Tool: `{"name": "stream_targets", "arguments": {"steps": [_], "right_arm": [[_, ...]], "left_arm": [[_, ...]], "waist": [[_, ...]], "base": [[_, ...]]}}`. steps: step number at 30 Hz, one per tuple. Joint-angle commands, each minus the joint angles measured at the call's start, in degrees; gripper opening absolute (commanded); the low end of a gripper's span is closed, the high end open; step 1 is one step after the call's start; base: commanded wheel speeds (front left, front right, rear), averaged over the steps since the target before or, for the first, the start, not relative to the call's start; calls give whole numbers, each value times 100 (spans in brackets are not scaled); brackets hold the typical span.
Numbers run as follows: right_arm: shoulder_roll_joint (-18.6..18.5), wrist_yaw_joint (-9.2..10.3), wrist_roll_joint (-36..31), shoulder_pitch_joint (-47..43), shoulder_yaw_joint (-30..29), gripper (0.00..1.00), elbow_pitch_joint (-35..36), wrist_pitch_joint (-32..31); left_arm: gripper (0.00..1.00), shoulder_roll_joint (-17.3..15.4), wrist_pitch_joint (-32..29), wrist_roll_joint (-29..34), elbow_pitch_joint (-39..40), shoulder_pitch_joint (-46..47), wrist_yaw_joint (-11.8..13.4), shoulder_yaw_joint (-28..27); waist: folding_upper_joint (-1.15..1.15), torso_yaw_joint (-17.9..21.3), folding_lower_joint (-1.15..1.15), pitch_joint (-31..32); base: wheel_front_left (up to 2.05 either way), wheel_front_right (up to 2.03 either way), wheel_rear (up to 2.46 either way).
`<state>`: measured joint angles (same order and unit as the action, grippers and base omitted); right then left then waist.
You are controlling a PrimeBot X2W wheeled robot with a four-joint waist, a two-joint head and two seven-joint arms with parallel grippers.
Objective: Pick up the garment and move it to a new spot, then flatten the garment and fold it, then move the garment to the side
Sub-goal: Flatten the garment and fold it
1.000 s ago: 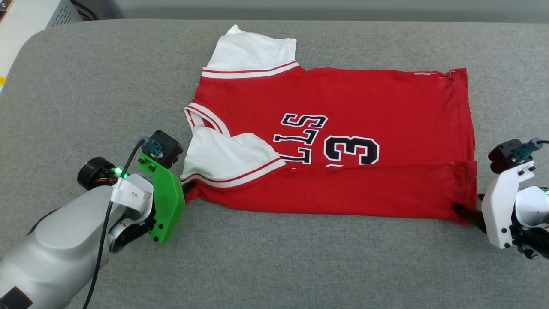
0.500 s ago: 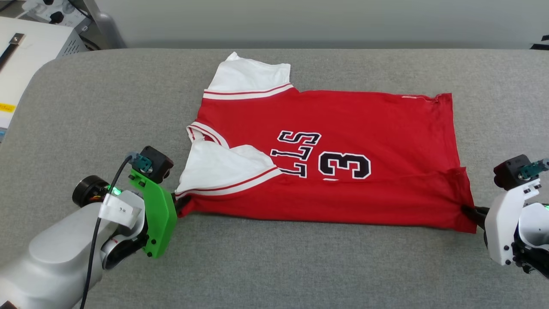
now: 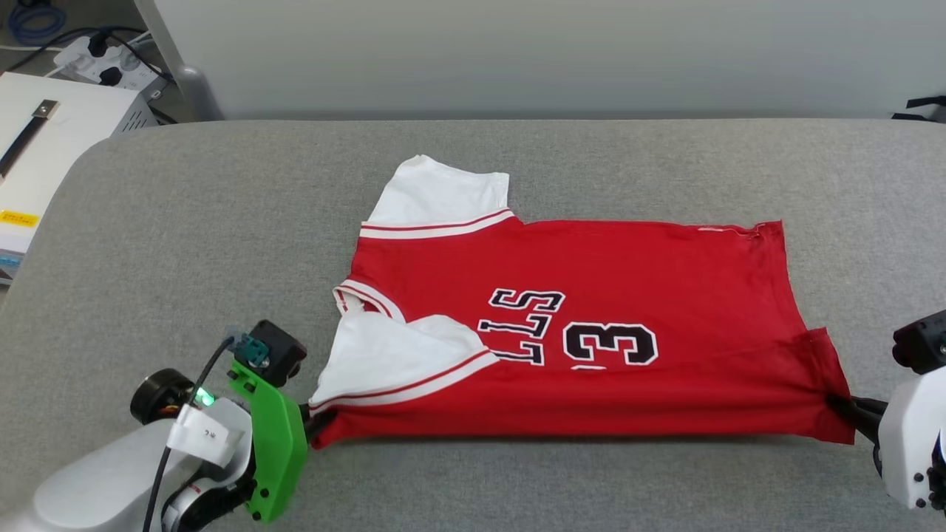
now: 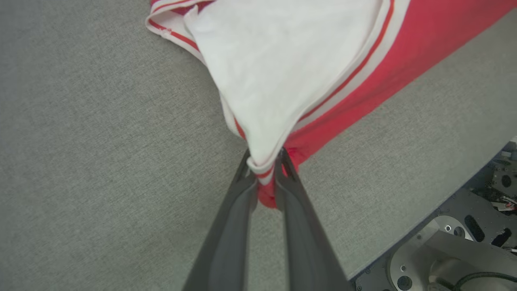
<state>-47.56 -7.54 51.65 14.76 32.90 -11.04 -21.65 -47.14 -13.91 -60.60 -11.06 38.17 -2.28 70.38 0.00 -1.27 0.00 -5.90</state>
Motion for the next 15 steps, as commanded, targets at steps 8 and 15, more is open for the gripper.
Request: {"name": "stream_targets", "arguments": {"steps": [8,15], "right_arm": [[92,5,-87,-378,-584,0,79,-266],[523,5,-365,-202,-570,0,-327,-429]], "left_arm": [[0,-27,149,-62,142,-303,229,16],[0,270,248,-170,-403,-290,137,-19]], "waist": [[0,39,0,-173],[0,36,0,-399]], "base": [[0,0,0],[0,0,0]]}}
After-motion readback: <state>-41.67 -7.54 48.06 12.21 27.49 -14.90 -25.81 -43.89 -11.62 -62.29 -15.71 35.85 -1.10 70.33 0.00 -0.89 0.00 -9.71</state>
